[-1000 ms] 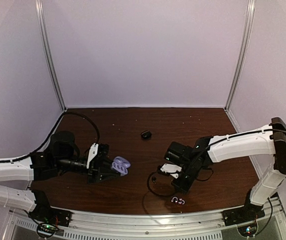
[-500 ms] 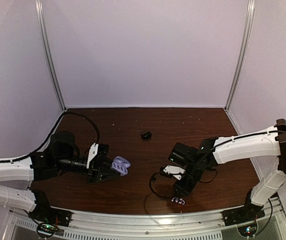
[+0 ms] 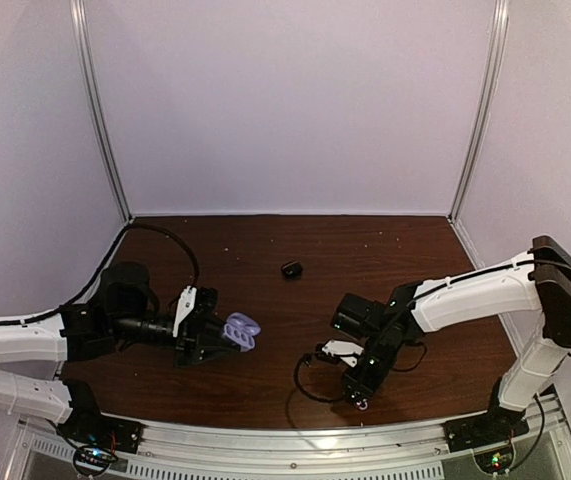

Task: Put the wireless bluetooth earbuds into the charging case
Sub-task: Pick up the right earbud from the corner of the board.

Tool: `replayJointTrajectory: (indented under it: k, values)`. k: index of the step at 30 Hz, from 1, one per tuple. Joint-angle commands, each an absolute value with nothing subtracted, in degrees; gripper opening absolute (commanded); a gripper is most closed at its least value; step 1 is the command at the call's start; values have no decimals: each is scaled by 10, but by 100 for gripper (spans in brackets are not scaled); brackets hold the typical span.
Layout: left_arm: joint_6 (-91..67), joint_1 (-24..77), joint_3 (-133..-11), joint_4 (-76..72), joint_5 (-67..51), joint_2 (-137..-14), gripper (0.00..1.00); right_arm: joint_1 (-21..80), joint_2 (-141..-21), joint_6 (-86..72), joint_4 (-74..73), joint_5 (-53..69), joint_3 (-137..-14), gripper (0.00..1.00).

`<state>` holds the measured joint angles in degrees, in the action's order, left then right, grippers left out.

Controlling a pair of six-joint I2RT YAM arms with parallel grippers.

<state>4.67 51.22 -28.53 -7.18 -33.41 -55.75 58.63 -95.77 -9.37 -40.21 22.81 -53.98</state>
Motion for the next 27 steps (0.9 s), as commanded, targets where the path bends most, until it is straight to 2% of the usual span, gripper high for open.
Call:
replayJointTrajectory:
  k: [1, 9, 13, 27]
  values:
    - [50, 515, -297, -90, -332, -550, 0, 585, -975, -90, -387, 238, -542, 26]
    - [52, 515, -297, -91, -329, -551, 0, 587, -992, -92, -370, 228, -560, 12]
    - [51, 515, -296, -91, -324, -550, 0, 586, -990, -90, -365, 201, -579, 9]
    - [52, 515, -290, -97, -313, -542, 0, 588, -933, -100, -257, -90, -536, 6]
